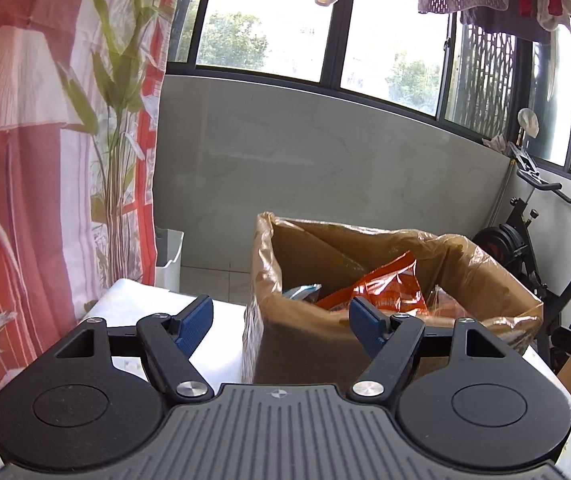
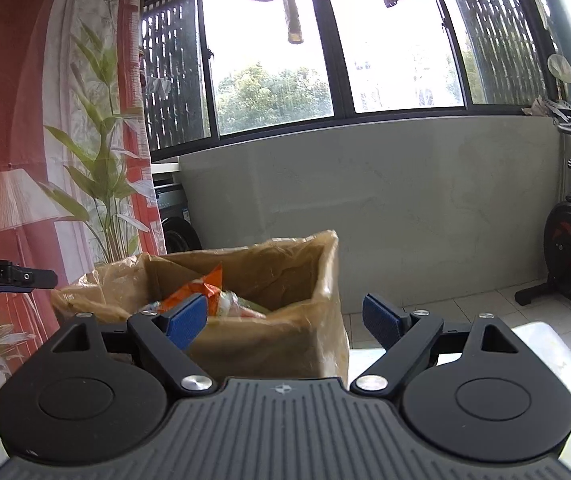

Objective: Organize snacks
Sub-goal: 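Grasp the small jerky packet with right tool while left grasps a red packet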

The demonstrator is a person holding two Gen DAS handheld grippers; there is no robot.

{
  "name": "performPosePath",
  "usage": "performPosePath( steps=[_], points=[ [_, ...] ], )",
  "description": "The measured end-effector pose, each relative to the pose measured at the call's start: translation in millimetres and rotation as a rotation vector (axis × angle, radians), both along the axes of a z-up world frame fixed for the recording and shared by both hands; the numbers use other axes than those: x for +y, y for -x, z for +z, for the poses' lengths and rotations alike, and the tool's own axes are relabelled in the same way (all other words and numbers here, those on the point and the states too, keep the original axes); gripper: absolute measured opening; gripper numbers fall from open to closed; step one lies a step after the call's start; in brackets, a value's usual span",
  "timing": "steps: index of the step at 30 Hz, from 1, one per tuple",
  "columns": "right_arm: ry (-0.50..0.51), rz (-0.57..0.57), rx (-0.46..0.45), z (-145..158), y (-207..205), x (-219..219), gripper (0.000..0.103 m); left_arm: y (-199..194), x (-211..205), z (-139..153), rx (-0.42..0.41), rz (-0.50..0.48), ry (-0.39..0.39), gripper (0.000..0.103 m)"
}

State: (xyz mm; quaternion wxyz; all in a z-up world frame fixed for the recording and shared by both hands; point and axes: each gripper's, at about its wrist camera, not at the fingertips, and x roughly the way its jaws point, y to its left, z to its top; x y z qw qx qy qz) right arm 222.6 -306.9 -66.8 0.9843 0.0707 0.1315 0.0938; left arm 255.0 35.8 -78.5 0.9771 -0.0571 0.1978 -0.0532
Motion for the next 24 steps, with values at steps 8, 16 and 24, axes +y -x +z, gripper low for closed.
performPosePath(
  steps=[8, 16, 24],
  points=[
    [0.027, -0.101, 0.292, -81, 34, -17, 0.069, 16, -9, -42, 0.084, 0.003, -0.01, 0.076],
    [-0.019, -0.134, 0.46, -120, 41, -23, 0.053, 21, -6, -68, 0.149, 0.005, -0.012, 0.076],
    [0.009, -0.107, 0.498, -132, 31, -16, 0.024, 29, 11, -81, 0.191, 0.059, 0.012, 0.075]
  ],
)
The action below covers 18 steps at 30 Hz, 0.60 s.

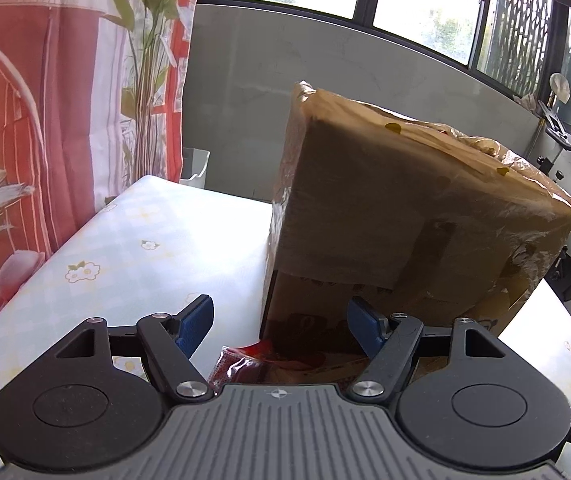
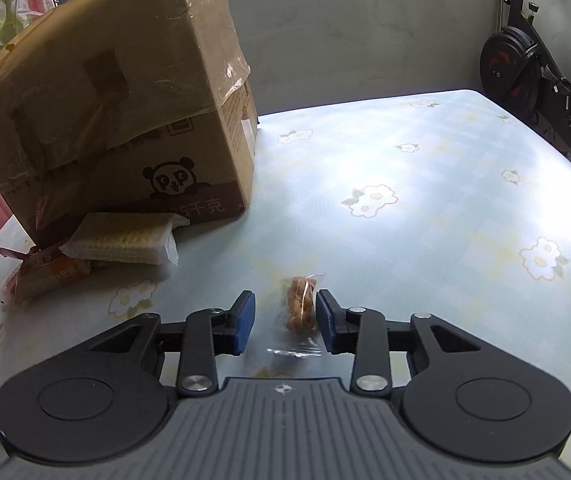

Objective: Organize snacks
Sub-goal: 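Grasp the small jerky packet with right tool while left grasps a red packet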

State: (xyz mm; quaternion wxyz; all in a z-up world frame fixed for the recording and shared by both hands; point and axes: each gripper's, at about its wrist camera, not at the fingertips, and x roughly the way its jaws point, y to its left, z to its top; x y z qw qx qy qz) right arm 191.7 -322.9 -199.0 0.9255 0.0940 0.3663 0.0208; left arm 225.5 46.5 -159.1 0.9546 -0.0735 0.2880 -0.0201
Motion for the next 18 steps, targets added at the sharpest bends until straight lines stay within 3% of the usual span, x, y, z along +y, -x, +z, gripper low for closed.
performPosePath(
  steps=[7, 11, 18],
  points=[
    [0.011, 0.085, -0.017, -3, -18, 12, 0.021, -4, 3, -8, 0.031, -0.011, -0.003, 0.066],
    [0.033, 0.146, -0.071, -4, -23, 24, 0.021, -10, 4, -14, 0.057, -0.007, -0.005, 0.062],
    [0.061, 0.178, -0.09, -8, -16, 29, 0.021, -13, 12, -28, 0.111, 0.019, -0.007, 0.055]
  ],
)
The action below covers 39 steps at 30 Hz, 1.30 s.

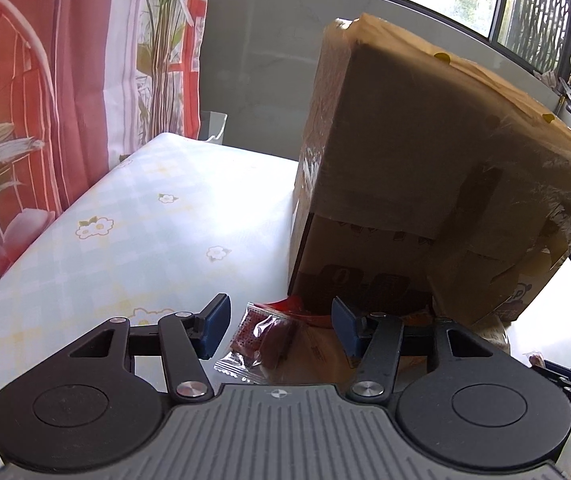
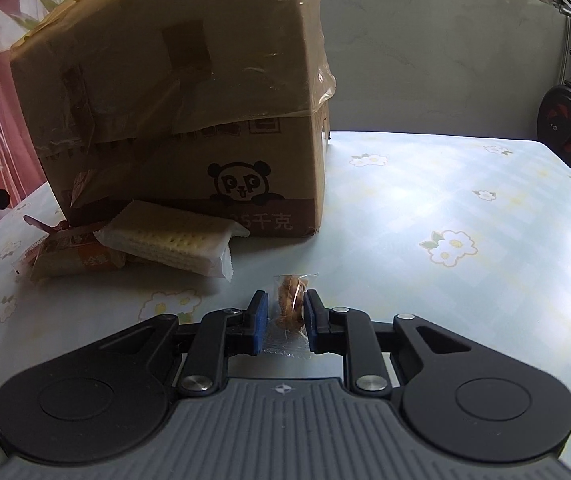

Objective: Organize snacks
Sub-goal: 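Grasp the small jerky packet with right tool while left grasps a red packet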

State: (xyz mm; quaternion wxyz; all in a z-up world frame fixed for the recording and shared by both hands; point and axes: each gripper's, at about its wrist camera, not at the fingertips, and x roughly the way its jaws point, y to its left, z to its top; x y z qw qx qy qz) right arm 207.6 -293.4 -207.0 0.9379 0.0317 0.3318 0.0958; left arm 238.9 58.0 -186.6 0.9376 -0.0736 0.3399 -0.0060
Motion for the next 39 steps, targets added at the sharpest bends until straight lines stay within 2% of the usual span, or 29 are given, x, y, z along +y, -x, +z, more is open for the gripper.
performPosePath(
  steps=[5, 9, 21, 25, 28, 32, 35, 38, 39],
  points=[
    [0.001, 0.001, -0.04, 2, 6, -1, 0.021, -7, -4, -16, 0.077, -0.037, 0.0, 0.05],
    [-0.01, -0.005, -0.045, 2, 5, -3, 0.021, -10, -4, -23, 0.103, -0.033, 0.009, 0.049],
    [-0.015, 0.005, -0.057, 3, 8, -4, 0.021, -27, 1, -25, 0.133, 0.028, 0.199, 0.052],
    [-0.011, 0.01, -0.054, 2, 7, -4, 0.021, -39, -5, -28, 0.131, 0.057, 0.202, 0.056],
    [-0.011, 0.011, -0.051, 2, 6, -4, 0.021, -52, -5, -32, 0.151, 0.095, 0.201, 0.056],
    [-0.015, 0.013, -0.049, 2, 5, -4, 0.021, -64, -8, -39, 0.174, 0.096, 0.21, 0.053],
    [-0.018, 0.008, -0.047, 2, 5, -4, 0.021, -67, -13, -43, 0.161, 0.096, 0.17, 0.039],
    [-0.02, 0.005, -0.048, 2, 5, -4, 0.021, -63, -14, -42, 0.141, 0.097, 0.136, 0.018],
    [-0.021, 0.002, -0.05, 2, 6, -3, 0.021, -61, -13, -41, 0.137, 0.096, 0.142, 0.016]
  ],
)
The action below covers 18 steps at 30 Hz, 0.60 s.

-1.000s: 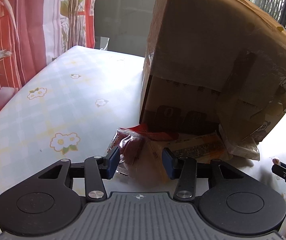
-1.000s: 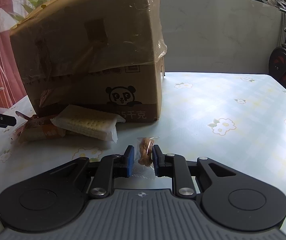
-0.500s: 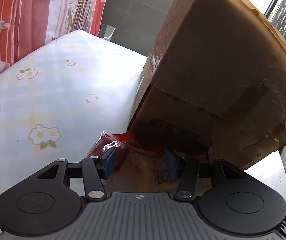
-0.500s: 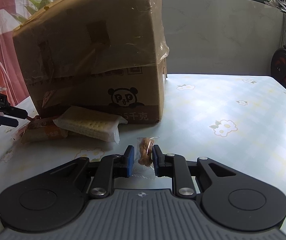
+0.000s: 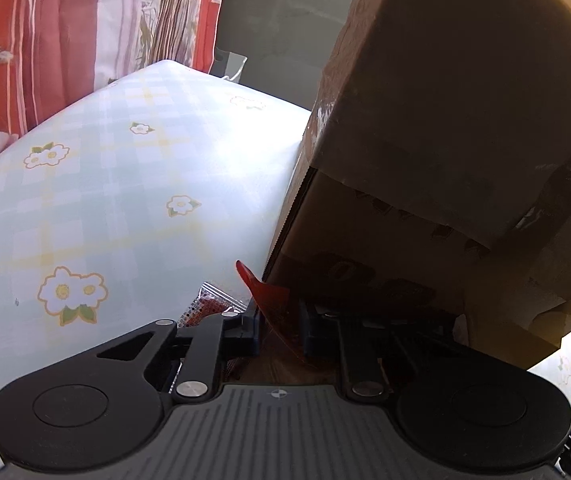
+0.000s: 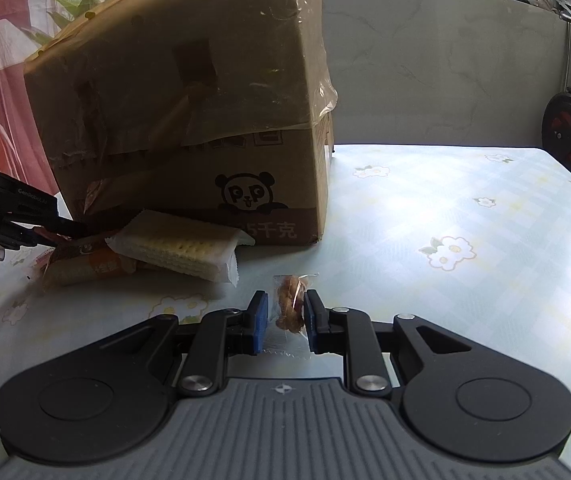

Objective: Organize snacks
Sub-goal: 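Grasp the small jerky packet with right tool while left grasps a red packet, then carry both packets over the box and release them inside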

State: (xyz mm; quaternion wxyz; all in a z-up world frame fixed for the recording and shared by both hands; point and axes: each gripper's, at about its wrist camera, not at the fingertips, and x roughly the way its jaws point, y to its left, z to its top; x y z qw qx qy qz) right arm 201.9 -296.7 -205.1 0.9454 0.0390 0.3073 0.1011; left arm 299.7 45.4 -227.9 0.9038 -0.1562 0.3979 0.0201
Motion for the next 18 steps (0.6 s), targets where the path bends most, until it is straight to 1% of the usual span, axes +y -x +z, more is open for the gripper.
performPosePath(
  steps=[2, 4, 6, 9, 13, 18],
  points=[
    [-0.005, -0.004, 0.0, 0, 0, 0, 0.021, 7, 4, 4, -0.004, -0.006, 0.012, 0.012],
    [-0.008, -0.006, 0.001, 0, 0, 0, 0.021, 16, 5, 9, -0.029, -0.03, -0.007, 0.009],
    [-0.008, -0.005, 0.0, 0, 0, 0, 0.021, 27, 4, 15, -0.051, -0.053, -0.033, 0.009],
    [-0.008, -0.006, 0.0, 0, 1, 0, 0.021, 39, 2, 22, -0.075, -0.081, -0.043, 0.005],
    [-0.007, -0.005, -0.003, 0, 1, 0, 0.021, 56, 2, 31, -0.106, -0.085, -0.039, 0.005],
    [-0.001, -0.003, -0.006, 0, 3, 1, 0.021, 65, 8, 40, -0.139, -0.078, -0.014, 0.005]
  ],
)
